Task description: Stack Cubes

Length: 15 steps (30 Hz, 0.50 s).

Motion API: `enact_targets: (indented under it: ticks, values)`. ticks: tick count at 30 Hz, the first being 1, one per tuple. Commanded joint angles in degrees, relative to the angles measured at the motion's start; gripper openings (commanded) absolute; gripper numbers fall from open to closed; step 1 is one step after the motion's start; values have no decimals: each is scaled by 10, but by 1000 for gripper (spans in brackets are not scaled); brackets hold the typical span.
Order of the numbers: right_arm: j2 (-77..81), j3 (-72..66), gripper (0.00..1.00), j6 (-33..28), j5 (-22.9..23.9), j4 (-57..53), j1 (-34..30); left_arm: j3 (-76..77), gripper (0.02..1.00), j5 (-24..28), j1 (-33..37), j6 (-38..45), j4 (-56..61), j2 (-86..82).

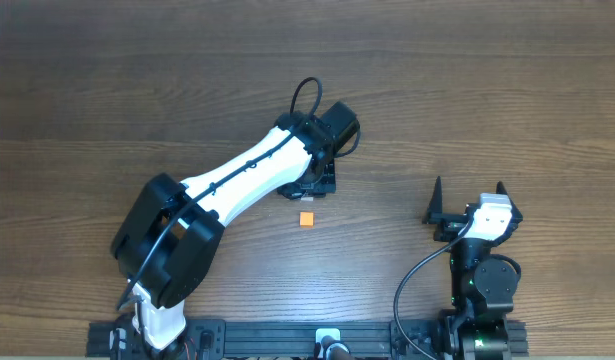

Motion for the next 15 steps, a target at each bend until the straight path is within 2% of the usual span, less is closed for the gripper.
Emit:
enact_targets:
  ticks: [1,15]
  values:
    - [-5,-3,991,-1,-5,-2,3,-3,40,3,3,9,2,20]
    - [-5,-3,991,-1,-5,-2,3,-3,40,3,3,9,8,20]
